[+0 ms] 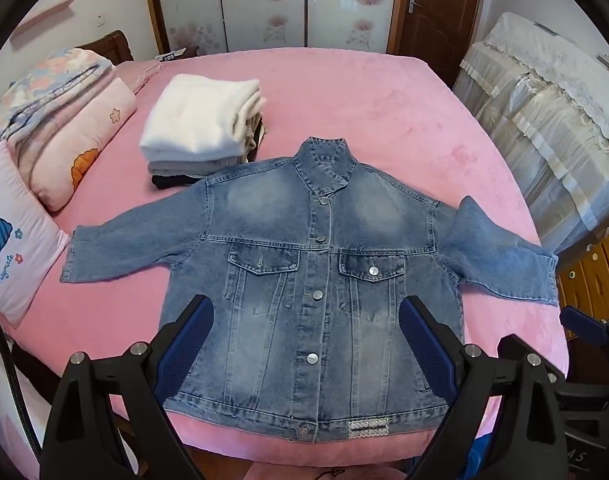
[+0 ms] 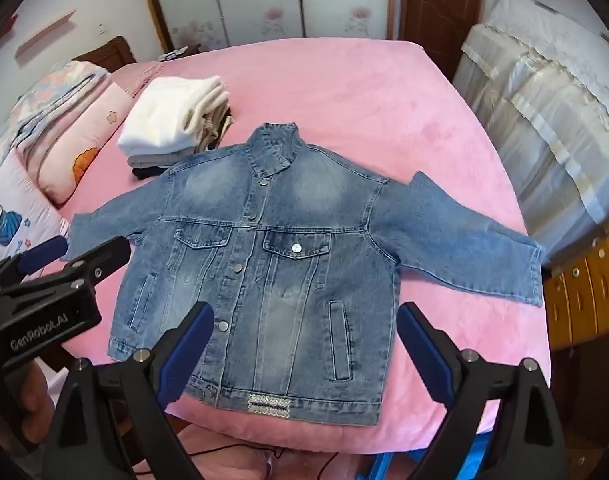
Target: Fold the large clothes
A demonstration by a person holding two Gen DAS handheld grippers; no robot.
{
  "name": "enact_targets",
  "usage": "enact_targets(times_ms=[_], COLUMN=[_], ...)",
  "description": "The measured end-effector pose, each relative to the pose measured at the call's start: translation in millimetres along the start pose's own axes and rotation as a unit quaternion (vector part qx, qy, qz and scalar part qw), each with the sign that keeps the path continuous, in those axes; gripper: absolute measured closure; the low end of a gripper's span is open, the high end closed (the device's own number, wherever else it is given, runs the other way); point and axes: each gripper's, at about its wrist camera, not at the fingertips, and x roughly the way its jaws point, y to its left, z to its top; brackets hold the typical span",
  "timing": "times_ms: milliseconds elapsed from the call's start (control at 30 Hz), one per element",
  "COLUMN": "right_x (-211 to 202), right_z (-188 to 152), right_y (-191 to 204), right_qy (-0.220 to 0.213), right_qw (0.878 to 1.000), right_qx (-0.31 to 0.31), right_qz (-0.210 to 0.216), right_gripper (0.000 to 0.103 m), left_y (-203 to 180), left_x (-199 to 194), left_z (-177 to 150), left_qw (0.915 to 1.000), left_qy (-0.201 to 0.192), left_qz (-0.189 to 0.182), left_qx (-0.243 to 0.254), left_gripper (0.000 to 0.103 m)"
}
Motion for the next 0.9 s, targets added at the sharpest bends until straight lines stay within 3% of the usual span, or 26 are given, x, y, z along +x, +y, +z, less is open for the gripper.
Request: enact_targets(times_ms=[133, 200, 333, 567, 900], right_x=[-7, 6, 5, 7, 13], right_z=[-3, 14, 24, 23, 13], right_y=[4, 9, 16, 42, 44], right_qy=[-0.025, 0.017, 0.015, 0.015, 0.033], right_qw=[0.999, 0.999, 0.998, 0.997, 0.996], right_qx=[-0.006, 0.016, 0.037, 0.029, 0.055], right_qz=[-0.031, -0.041, -0.041, -0.064, -0.069], right_gripper=[0.01, 0.01, 0.01, 0.01, 0.01], left_y=[-2, 3, 13, 31, 37], left_x=[7, 10, 7, 18, 20], left_z=[-1, -1, 4, 8, 6], left_qw=[0.9998, 0.9996, 0.9998, 0.9989, 0.9979], left_qy=[0.012, 0.018, 0.01, 0.038, 0.044], left_qz=[-0.013, -0.019, -0.014, -0.022, -0.036], left_qx=[0.006, 0.006, 0.012, 0.015, 0.032], left_gripper=[0.01, 0.01, 0.01, 0.01, 0.01])
